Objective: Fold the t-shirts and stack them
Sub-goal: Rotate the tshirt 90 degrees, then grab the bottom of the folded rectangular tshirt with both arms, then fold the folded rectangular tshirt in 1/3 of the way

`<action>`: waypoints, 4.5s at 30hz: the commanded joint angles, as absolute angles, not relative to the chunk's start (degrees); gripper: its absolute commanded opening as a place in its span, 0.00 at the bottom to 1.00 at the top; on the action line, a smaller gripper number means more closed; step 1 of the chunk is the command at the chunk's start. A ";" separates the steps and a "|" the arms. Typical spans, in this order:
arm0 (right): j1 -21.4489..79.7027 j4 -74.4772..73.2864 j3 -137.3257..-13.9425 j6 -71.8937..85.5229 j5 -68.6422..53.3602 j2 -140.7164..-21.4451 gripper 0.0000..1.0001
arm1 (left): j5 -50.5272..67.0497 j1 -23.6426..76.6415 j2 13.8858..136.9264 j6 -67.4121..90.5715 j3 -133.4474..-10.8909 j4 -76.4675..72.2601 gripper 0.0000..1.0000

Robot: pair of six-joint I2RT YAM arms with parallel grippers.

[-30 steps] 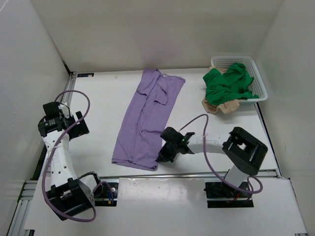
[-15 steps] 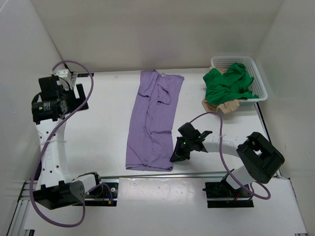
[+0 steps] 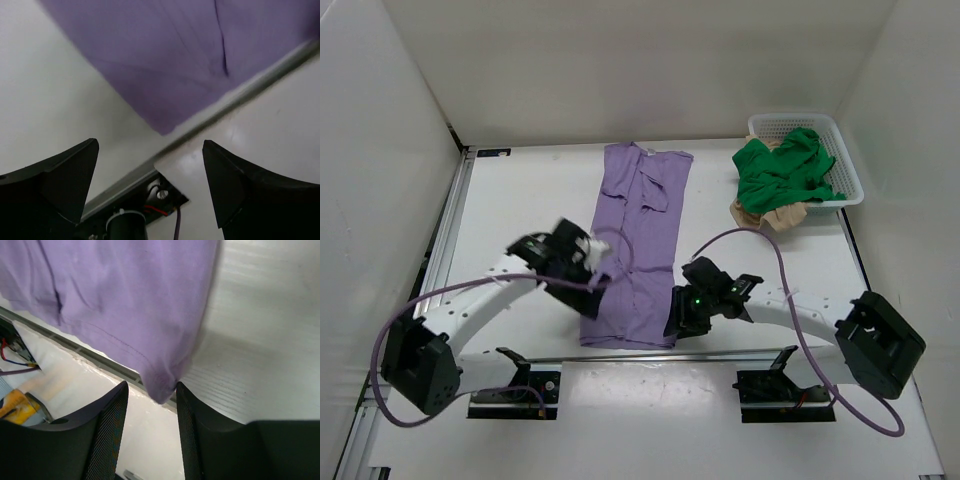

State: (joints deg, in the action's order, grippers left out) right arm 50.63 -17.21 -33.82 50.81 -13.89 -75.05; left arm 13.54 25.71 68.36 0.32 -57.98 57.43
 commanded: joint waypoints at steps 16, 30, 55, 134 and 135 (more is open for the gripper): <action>51.24 -21.80 -32.78 55.90 -4.13 -67.85 0.48 | 16.52 31.85 67.49 0.00 -46.36 44.65 0.89; 51.24 -19.60 -29.19 56.95 -2.81 -66.18 0.48 | 23.46 30.23 67.50 0.00 -30.85 38.68 0.79; 54.49 -13.37 -30.32 57.04 -9.40 -72.51 0.48 | 23.47 30.23 71.46 0.00 -27.95 32.60 0.10; 22.85 -31.90 -96.76 40.25 -7.73 -117.94 0.00 | 27.77 11.07 127.70 0.00 -113.72 53.09 0.10; 22.85 -32.43 -96.77 40.25 -7.73 -118.99 0.00 | 27.77 11.07 128.31 0.00 -114.25 53.09 0.10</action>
